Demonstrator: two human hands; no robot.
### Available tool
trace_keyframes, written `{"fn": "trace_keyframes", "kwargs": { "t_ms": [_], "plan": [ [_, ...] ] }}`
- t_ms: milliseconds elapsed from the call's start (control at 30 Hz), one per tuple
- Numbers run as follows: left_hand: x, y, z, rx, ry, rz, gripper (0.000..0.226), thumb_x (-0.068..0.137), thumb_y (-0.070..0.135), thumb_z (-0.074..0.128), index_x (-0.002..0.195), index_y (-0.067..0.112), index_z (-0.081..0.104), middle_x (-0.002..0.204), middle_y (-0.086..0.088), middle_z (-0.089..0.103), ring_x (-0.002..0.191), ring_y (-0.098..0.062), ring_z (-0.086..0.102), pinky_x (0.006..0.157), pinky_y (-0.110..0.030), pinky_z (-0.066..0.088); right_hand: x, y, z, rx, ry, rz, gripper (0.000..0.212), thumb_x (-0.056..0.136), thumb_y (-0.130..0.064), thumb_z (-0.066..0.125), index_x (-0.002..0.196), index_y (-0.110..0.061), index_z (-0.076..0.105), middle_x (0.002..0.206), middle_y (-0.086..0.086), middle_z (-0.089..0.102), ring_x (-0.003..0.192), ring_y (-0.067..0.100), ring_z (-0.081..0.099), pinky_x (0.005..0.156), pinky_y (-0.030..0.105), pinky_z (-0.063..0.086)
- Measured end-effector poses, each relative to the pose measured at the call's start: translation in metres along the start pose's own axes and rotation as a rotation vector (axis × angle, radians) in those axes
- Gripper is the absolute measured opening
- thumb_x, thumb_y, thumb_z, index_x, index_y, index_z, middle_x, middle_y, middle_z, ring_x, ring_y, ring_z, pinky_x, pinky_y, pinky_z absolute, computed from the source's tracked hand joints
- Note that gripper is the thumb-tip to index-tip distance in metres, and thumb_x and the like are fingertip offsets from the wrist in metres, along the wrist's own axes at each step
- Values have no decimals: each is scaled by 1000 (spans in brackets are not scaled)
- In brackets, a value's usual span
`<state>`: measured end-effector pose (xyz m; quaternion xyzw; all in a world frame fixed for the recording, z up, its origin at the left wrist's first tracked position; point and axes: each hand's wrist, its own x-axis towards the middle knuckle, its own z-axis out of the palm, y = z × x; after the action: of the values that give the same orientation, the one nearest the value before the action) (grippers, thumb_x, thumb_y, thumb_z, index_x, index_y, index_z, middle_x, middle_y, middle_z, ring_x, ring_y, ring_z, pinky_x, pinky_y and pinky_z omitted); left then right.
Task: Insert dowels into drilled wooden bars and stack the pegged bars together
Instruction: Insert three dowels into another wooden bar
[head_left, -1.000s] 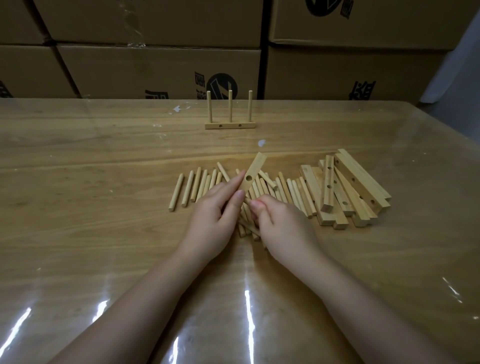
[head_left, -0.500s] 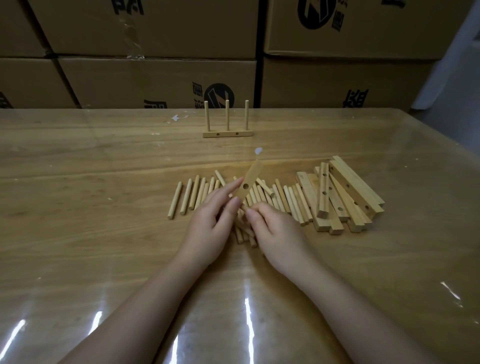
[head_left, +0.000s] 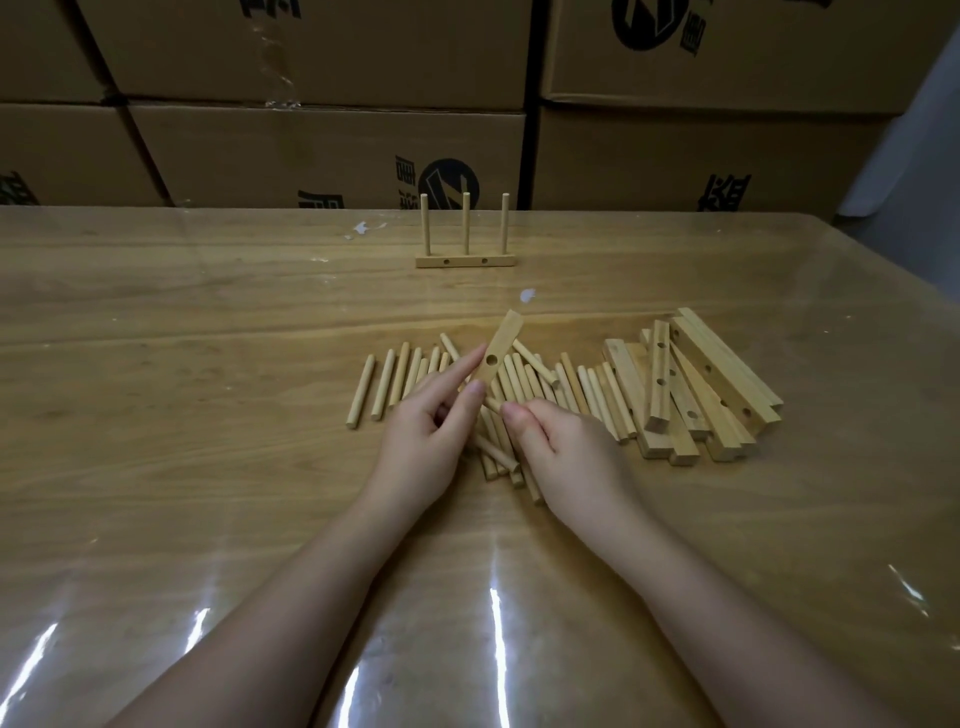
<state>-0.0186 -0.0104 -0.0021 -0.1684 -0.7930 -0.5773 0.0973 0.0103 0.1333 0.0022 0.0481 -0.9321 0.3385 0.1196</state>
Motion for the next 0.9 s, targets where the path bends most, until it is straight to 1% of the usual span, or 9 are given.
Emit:
{"fn": "trace_keyframes", "kwargs": {
  "t_ms": [67,200,300,433,533,600,733,833,900],
  "plan": [
    [0,1,0,24,-12,3,38,96,20,52,131,35,48,102,-16,62,86,-25,57,78,-29,47,-1,1,-1,87,-16,33,38,94,-47,37,67,-25,51,56,-5,52,54,9,51,50,26,38],
    [-2,3,0,54,-40,72,42,96,18,50,134,35,43,86,-6,53,75,-17,51,75,-28,47,-5,1,-4,323,-91,142,41,93,-50,38,64,-25,52,47,-11,46,43,3,42,48,25,35],
    [-3,5,0,57,-56,97,44,96,16,49,134,35,39,82,1,47,72,-23,53,76,-41,50,-5,3,-6,486,-144,206,42,93,-49,40,61,-23,49,42,-12,36,40,2,33,48,23,30],
    [-2,4,1,71,-54,126,46,95,14,51,135,33,37,81,3,45,71,-10,47,73,-28,45,-1,6,-11,630,-264,271,41,93,-49,42,63,-23,50,46,-10,33,41,4,29,41,14,27],
    [-2,2,0,50,-61,101,46,95,15,51,133,37,38,82,3,47,71,-2,46,72,-13,39,1,8,-14,627,-318,278,40,93,-50,41,66,-23,51,48,-9,34,41,6,29,39,15,26],
    [-2,1,0,-6,-66,54,41,96,18,51,128,42,44,86,1,52,72,1,48,72,-11,40,1,9,-13,624,-336,262,40,94,-49,41,68,-22,54,49,-8,35,42,6,30,40,16,27],
    [0,-2,1,-57,-19,25,35,95,23,53,122,45,51,88,0,58,75,-11,53,73,-17,43,3,8,-9,591,-194,218,44,87,-61,36,85,-26,63,50,-11,44,45,0,41,45,13,34],
    [3,-4,-4,-207,75,-29,31,96,19,51,118,42,55,86,19,67,79,7,59,70,-9,45,6,12,-10,602,74,198,45,82,-63,28,95,-32,60,66,-11,56,57,3,52,54,21,44],
    [5,-5,-7,-340,142,-121,28,98,20,49,115,40,59,89,26,67,80,8,62,66,-9,48,10,20,-13,496,258,124,43,90,-57,25,99,-31,58,81,-11,57,72,7,56,65,28,47]
  ]
}}
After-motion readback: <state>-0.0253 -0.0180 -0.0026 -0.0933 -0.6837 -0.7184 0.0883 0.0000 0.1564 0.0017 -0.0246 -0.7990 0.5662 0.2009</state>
